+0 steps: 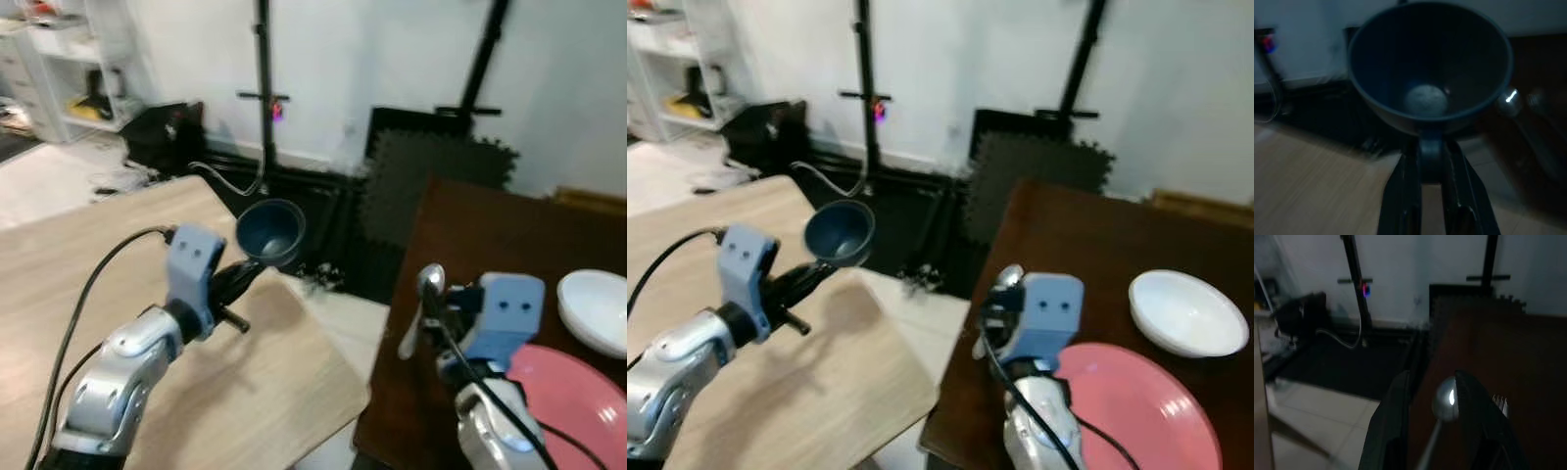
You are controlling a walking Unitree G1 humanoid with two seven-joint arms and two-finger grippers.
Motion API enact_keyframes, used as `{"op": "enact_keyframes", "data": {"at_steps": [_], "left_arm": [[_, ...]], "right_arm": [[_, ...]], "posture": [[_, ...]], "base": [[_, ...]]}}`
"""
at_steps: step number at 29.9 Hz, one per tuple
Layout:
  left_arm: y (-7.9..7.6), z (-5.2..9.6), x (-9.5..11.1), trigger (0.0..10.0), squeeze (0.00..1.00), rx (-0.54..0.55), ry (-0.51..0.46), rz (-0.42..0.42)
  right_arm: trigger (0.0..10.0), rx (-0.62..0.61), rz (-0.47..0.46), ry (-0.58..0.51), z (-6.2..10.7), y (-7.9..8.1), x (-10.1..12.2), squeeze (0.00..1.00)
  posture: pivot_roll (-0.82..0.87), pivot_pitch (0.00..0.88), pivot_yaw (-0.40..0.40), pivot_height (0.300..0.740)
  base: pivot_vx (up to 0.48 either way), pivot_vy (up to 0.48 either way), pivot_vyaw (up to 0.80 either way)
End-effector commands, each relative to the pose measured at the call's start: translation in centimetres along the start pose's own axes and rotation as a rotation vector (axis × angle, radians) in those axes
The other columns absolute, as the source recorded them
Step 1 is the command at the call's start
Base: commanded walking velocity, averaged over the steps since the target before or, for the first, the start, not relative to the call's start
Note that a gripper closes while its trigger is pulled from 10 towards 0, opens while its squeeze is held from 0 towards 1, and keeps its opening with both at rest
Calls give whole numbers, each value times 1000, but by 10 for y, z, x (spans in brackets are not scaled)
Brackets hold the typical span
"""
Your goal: Setting the table
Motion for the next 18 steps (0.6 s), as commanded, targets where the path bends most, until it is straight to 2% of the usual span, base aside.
{"op": "enact_keyframes", "data": {"at_steps": [1, 2, 5, 7, 18], "left_arm": [[10, 7, -6, 10000, 0, 32, 21, -9], [9, 7, -5, 10000, 0, 30, 19, -7], [8, 8, -4, 10000, 0, 20, 6, 1], [5, 9, -2, 10000, 0, 7, -3, 12], [1, 12, -2, 10000, 0, -19, -4, 22]], "right_arm": [[10000, 26, -13, 7, 1, 9, -2, 0], [10000, 26, -13, 8, 1, 9, -2, 0], [10000, 25, -13, 8, 1, 8, -2, 0], [10000, 25, -12, 7, 2, 8, -2, 0], [10000, 30, -2, 5, 2, 9, -2, 0]], "posture": [[12, 71, 55, 740], [12, 71, 55, 740], [14, 74, 54, 740], [14, 74, 54, 740], [16, 78, 50, 740]], "base": [[428, 0, 0], [428, 0, 0], [387, 0, -800], [0, 0, -800], [0, 0, 0]]}}
Point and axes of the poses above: a point about 5 cm out from each wrist's last joint towards the gripper, its own z axis pointing back from the gripper into the wrist, its own x axis along the axis of the wrist's last joint, y = z × x, the point moved 5 cm from there along -z, pointing out of the wrist towards the gripper, and after that the axes turned 12 degrees about -z, right-handed, at the moved point
